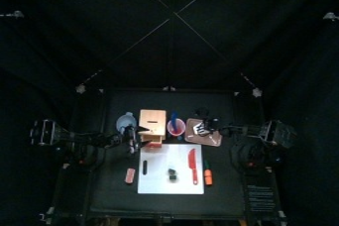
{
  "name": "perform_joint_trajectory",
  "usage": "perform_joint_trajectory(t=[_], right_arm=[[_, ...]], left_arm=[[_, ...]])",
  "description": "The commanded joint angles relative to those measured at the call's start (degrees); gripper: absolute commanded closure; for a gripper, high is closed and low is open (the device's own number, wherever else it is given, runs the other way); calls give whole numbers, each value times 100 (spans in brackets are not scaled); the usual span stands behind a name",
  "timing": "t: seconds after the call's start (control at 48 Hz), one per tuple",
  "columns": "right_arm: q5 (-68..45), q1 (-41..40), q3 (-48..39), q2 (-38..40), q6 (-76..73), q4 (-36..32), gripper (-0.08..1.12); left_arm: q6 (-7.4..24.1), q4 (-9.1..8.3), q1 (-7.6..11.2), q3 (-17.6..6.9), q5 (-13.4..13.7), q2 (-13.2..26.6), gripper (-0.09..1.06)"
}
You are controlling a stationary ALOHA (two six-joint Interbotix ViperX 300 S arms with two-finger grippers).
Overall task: Place sushi on board then cut the sushi with the knife then place the pieces on the plate
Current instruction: Place the 4 sushi pieces on the plate
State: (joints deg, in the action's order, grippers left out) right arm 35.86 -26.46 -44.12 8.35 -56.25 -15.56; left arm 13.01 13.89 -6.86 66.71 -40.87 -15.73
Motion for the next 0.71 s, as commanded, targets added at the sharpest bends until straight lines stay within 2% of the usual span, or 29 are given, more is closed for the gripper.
perform_joint_trajectory(t=[0.021, 0.083, 0.167, 0.271, 0.333, 0.542, 0.708], right_arm=[[0, 0, 141, 510, -9, 185, 25], [-44, 114, 158, 694, 44, 281, 25], [-439, 949, 211, 809, 211, 220, 25], [-729, 2399, 589, 387, 932, 457, 22], [-729, 2751, 993, 26, 1213, 773, 19], [-536, 3155, 2030, -1178, 2074, 1099, 8], [105, 3243, 2584, -1635, 2566, 1283, 8]], left_arm=[[0, -9, 9, -62, -26, -44, 3], [0, 0, 9, -70, -26, -44, 3], [0, 0, 9, -79, -26, -44, 3], [0, 9, -9, -97, -26, -44, 3], [0, 9, -35, -114, -26, -44, 3], [-44, 26, 18, -193, -26, -9, 3], [-35, 255, 44, -158, -26, 9, 3]])
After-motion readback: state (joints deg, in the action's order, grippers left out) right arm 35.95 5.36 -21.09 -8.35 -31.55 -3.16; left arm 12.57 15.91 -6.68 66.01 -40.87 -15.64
